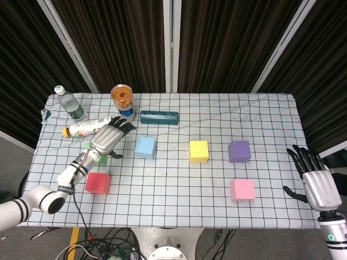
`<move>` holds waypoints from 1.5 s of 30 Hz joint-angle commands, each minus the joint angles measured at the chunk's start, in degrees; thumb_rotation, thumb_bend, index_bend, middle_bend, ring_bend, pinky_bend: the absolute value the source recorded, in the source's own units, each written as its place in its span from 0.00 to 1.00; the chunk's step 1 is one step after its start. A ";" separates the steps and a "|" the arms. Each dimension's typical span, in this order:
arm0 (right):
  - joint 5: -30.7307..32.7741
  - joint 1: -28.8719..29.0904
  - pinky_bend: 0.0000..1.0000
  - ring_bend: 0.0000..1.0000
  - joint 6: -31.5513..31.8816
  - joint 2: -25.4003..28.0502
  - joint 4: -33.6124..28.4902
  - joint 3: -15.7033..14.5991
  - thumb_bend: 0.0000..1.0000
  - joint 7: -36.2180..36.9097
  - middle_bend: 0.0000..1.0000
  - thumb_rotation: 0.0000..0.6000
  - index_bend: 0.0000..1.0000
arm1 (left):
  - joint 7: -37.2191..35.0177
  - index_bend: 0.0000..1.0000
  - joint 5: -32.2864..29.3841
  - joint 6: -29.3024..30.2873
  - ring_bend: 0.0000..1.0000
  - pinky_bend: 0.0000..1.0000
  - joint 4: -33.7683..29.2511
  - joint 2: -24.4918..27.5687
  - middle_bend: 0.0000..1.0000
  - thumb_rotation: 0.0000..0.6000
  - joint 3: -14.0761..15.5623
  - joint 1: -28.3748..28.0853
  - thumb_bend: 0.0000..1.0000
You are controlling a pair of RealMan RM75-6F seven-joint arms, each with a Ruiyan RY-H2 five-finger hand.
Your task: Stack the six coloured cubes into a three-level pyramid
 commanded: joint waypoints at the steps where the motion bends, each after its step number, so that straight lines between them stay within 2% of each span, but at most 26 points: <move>1: 0.16 0.05 0.00 0.00 0.00 0.11 -0.16 0.12 0.08 -0.09 0.03 1.00 0.00 | 0.88 0.14 -3.24 -3.51 0.07 0.04 3.36 -2.90 0.12 1.00 -0.74 -3.34 0.05; 5: 0.37 0.16 0.00 0.00 -0.10 0.09 -0.18 0.23 0.08 -0.13 0.03 1.00 0.00 | 1.87 0.14 -5.21 -6.08 0.07 0.04 5.25 -4.35 0.12 1.00 0.00 -5.71 0.05; 12: 1.06 0.39 0.00 0.00 -0.72 -0.32 0.50 0.26 0.08 0.47 0.03 1.00 0.00 | 4.29 0.15 -8.63 -6.65 0.07 0.04 7.00 -7.02 0.13 1.00 1.47 -7.93 0.05; 20: 1.47 0.53 0.00 0.00 -1.08 -0.67 1.40 0.23 0.08 1.20 0.03 1.00 0.00 | 4.93 0.22 -13.06 -7.71 0.16 0.10 11.31 -10.61 0.21 1.00 2.31 -9.90 0.09; 27: 1.69 0.42 0.00 0.00 -1.06 -0.87 1.84 0.12 0.08 1.72 0.03 1.00 0.00 | 2.57 0.33 -15.29 -6.67 0.30 0.20 12.67 -13.08 0.39 1.00 1.63 -10.29 0.12; 30: 1.78 0.33 0.00 0.00 -0.93 -0.89 1.99 0.12 0.08 1.92 0.03 1.00 0.00 | 2.30 0.36 -15.62 -5.48 0.35 0.21 11.83 -13.19 0.44 1.00 1.44 -10.21 0.12; 39: 1.71 0.11 0.00 0.00 -0.68 -1.09 2.47 -0.07 0.08 2.37 0.03 1.00 0.00 | 7.79 0.36 -18.50 -1.35 0.35 0.21 3.49 -11.46 0.45 1.00 2.71 -10.40 0.12; 45: 2.05 -0.21 0.00 0.00 -0.65 -1.11 2.78 -0.27 0.08 2.71 0.03 1.00 0.00 | 12.65 0.36 -23.19 1.64 0.35 0.21 1.60 -12.65 0.45 1.00 3.67 -11.00 0.12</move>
